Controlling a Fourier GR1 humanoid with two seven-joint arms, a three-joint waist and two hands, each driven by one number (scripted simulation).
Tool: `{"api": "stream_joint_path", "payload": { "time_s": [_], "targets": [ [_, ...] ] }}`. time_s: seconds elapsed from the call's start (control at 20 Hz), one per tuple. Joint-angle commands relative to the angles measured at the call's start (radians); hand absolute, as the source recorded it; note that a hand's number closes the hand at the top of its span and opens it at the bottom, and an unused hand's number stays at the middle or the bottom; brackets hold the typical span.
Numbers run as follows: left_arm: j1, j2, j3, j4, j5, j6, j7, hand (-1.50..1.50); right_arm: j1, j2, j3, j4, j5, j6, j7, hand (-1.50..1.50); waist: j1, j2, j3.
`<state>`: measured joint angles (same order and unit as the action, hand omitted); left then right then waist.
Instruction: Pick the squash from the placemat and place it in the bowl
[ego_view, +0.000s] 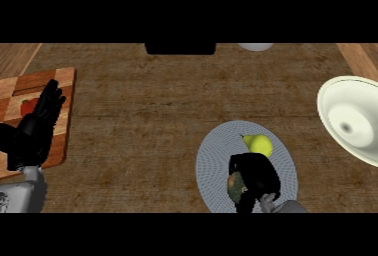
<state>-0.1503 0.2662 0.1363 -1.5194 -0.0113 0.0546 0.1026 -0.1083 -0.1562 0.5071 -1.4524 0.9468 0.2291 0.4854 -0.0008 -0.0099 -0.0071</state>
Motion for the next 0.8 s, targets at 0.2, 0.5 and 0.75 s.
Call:
{"api": "stream_joint_path", "payload": {
  "time_s": [0.2,0.5,0.75],
  "targets": [
    [0.021,0.003,0.019,-0.034,0.007,0.011,0.018,0.0,0.136,-0.446,0.094,-0.169,-0.058,0.025,-0.594,1.5,-0.014,-0.001,0.009],
    [0.011,0.012,0.028,0.003,0.018,-0.011,0.017,0.0,0.275,-0.72,-0.124,-0.299,-0.145,-0.18,-0.892,1.5,-0.033,0.004,0.007],
    [0.001,0.032,0.051,-0.028,0.024,-0.005,0.057,0.0,0.396,-0.747,-0.332,-0.456,-0.289,-0.309,-0.941,1.5,-0.061,-0.003,0.007]
  ]
}}
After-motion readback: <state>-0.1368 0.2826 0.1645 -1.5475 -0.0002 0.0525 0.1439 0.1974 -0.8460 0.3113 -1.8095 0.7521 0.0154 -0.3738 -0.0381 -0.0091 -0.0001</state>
